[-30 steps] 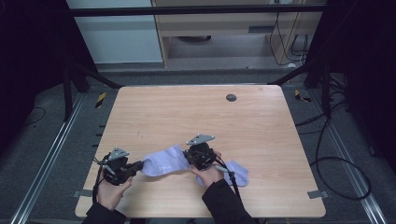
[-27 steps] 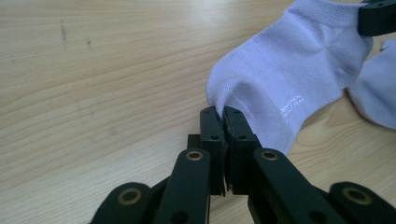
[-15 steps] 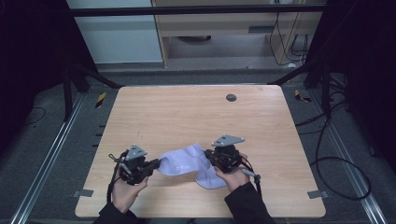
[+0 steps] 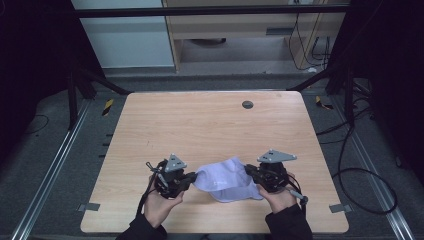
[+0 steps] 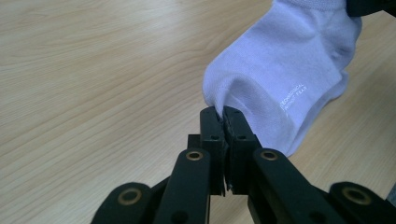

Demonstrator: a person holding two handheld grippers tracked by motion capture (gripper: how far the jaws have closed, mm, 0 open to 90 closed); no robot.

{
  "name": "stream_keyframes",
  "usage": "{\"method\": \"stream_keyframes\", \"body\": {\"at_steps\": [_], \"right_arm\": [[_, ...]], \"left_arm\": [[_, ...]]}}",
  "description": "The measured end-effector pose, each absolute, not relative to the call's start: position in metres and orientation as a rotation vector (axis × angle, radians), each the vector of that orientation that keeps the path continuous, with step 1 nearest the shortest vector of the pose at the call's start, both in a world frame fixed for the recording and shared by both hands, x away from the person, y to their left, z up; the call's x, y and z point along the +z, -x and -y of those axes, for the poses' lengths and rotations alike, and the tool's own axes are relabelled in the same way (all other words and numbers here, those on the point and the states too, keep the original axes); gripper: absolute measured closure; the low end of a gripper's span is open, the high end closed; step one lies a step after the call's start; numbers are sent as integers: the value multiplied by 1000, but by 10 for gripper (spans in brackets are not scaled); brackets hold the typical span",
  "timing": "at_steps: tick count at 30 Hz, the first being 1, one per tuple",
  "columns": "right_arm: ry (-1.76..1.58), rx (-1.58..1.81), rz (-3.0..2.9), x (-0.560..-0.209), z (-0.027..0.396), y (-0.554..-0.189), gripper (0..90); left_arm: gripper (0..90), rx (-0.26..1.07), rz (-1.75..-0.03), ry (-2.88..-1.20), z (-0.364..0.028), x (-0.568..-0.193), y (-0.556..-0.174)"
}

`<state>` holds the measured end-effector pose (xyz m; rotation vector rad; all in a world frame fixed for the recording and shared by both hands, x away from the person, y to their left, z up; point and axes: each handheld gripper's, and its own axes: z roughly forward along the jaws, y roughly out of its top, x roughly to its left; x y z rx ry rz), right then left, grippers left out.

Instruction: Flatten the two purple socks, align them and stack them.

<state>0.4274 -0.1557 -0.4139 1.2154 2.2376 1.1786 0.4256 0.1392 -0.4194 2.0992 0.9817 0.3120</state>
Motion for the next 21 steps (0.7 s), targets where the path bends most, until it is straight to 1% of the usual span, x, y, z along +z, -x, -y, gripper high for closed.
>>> {"method": "stream_keyframes", "body": {"at_steps": [8,21], "right_arm": [[-1268,1141,-2231,-425,178,-418,873],[-1309,1071,-2265,-443,188,-421,872]], "left_arm": [[872,276,-945,-2150,-117,-430,-425],[872,240,-958,-2181,-105,-452,-428]]}}
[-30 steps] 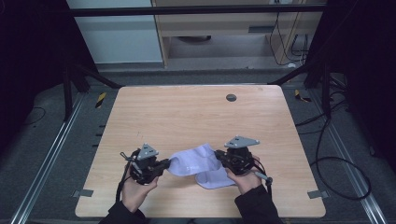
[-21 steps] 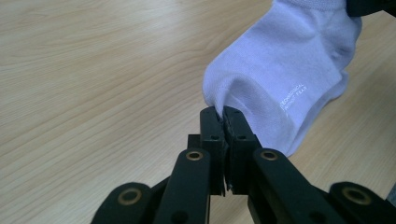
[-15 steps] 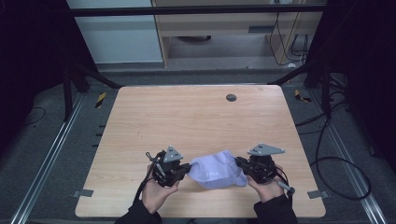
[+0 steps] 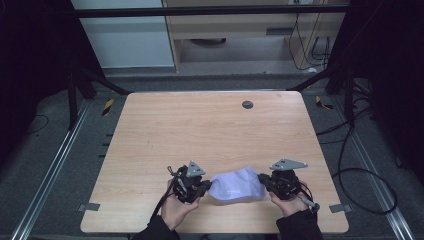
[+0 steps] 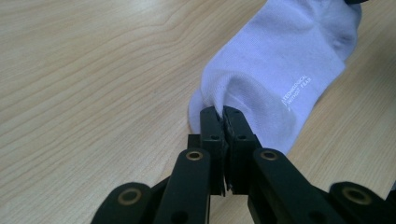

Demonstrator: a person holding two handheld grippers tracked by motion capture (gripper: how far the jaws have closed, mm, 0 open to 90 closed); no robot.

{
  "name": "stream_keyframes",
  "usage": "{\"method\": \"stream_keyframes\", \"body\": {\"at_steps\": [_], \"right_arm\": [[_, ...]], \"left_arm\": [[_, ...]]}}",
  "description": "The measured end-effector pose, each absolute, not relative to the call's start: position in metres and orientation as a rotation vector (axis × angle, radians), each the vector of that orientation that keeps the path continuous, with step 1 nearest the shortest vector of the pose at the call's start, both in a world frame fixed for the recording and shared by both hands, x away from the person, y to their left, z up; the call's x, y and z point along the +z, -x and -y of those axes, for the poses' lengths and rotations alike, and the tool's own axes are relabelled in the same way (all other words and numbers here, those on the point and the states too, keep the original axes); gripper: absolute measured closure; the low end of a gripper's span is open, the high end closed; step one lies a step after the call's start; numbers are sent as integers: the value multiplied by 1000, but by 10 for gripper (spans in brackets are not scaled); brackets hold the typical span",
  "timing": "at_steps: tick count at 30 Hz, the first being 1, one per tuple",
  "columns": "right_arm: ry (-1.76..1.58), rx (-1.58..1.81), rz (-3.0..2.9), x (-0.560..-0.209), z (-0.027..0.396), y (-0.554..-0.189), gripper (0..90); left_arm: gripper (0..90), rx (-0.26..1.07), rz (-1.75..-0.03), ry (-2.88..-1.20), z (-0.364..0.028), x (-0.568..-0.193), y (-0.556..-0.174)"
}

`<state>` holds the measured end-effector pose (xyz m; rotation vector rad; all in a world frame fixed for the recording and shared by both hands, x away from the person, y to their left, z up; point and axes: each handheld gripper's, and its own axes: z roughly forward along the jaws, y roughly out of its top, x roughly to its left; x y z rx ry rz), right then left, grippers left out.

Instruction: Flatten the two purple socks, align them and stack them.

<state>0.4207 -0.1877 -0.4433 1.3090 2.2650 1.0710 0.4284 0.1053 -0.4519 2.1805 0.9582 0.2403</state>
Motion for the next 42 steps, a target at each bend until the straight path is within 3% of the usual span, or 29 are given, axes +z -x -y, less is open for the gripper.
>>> {"method": "stream_keyframes", "body": {"at_steps": [27,34,38,42], "right_arm": [[-1362,983,-2303,-469,195,-434,862],[-1336,963,-2274,-470,196,-433,765],[-1301,1027,-2233,-464,197,-430,763],[-1253,1087,-2247,-463,189,-429,797]], "left_arm": [[863,240,-961,-2240,-94,-478,-437],[751,277,-952,-2217,-97,-471,-437],[679,303,-929,-2189,-97,-461,-436],[703,305,-892,-2181,-87,-459,-435]]}}
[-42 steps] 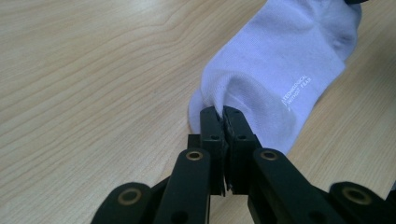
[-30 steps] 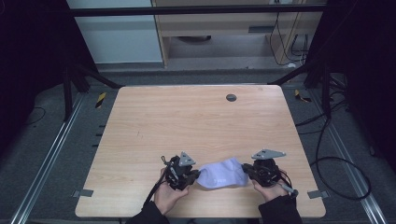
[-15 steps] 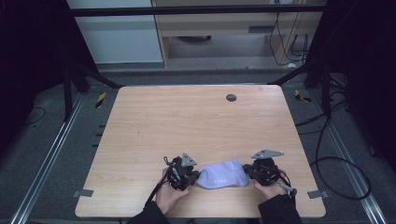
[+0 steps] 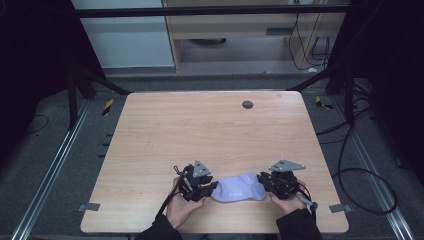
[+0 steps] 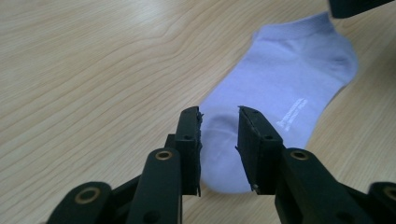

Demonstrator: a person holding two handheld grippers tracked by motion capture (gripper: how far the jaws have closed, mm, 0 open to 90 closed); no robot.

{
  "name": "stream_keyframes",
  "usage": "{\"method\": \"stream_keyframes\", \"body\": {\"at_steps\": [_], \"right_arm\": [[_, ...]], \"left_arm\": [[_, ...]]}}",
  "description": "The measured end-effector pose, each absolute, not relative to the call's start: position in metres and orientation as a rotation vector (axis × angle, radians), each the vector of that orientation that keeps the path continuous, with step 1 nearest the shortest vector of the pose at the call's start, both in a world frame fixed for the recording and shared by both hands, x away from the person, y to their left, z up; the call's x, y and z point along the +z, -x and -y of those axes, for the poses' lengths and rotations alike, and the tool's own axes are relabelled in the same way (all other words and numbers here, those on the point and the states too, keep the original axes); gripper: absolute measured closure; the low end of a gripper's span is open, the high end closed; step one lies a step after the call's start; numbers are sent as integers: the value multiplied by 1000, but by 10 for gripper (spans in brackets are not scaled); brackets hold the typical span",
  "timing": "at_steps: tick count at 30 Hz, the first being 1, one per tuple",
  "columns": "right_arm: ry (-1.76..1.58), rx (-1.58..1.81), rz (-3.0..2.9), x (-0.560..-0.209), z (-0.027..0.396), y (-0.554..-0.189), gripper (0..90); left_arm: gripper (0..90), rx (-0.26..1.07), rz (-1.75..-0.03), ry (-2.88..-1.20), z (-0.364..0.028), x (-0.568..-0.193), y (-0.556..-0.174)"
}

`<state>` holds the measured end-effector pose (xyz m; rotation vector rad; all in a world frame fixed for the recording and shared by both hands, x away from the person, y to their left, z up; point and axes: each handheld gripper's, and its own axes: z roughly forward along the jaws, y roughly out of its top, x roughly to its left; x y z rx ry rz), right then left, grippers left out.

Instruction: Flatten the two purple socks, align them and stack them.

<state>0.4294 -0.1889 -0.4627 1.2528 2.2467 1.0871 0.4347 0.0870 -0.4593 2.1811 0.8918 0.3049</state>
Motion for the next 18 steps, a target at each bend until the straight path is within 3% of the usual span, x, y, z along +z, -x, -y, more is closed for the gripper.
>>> {"method": "stream_keyframes", "body": {"at_steps": [9,18], "right_arm": [[-1240,1014,-2327,-482,175,-441,858],[-1290,995,-2315,-487,184,-443,873]], "left_arm": [[787,280,-883,-2247,-59,-484,-442],[749,293,-881,-2222,-63,-479,-441]]}}
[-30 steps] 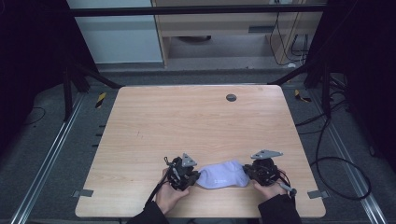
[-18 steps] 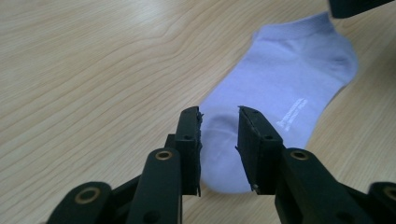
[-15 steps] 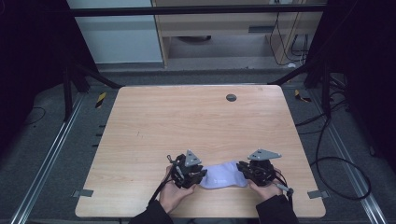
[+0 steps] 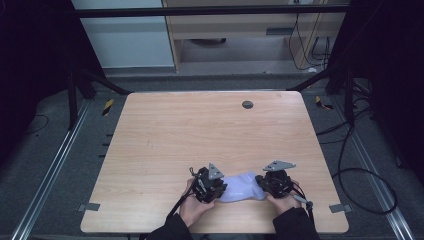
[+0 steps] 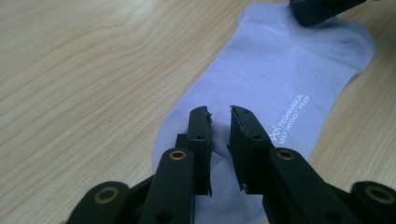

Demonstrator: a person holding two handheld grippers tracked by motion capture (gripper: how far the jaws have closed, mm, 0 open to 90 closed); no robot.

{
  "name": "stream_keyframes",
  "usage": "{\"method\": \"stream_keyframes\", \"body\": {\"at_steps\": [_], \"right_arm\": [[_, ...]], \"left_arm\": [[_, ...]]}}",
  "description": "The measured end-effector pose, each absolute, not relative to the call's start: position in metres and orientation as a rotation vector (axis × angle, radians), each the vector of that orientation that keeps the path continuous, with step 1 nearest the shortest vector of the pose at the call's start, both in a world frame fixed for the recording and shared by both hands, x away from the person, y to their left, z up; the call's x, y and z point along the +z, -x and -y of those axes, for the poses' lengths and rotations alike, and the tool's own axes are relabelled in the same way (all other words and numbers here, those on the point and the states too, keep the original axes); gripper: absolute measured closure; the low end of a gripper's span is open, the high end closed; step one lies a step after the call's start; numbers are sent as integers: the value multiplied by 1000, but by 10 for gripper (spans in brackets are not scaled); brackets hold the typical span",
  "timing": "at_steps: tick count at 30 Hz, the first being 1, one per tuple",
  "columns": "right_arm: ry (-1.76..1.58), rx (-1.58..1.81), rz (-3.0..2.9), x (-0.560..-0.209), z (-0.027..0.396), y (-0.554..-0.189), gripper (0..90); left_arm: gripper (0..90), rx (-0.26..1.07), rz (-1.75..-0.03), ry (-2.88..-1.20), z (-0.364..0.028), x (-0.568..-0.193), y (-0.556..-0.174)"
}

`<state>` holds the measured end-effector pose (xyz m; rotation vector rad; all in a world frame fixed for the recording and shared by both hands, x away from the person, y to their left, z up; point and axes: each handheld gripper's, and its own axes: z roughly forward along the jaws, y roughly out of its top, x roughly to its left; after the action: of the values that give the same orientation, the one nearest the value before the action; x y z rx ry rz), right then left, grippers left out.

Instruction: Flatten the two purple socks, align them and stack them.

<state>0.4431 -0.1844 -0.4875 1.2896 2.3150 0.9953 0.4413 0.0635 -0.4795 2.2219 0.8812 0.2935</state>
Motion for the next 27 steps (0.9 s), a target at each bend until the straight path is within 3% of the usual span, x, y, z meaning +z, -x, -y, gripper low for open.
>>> {"method": "stream_keyframes", "body": {"at_steps": [7,14,19,27], "right_arm": [[-1258,1101,-2206,-473,194,-439,782],[-1322,1120,-2075,-473,212,-440,512],[-1362,1114,-2020,-475,221,-442,331],[-1391,1094,-1959,-480,237,-442,200]], "left_arm": [[619,351,-893,-2145,-91,-460,-444],[462,397,-969,-2074,-130,-456,-450],[403,432,-1000,-2043,-157,-457,-450],[344,482,-1045,-2014,-205,-462,-446]]}}
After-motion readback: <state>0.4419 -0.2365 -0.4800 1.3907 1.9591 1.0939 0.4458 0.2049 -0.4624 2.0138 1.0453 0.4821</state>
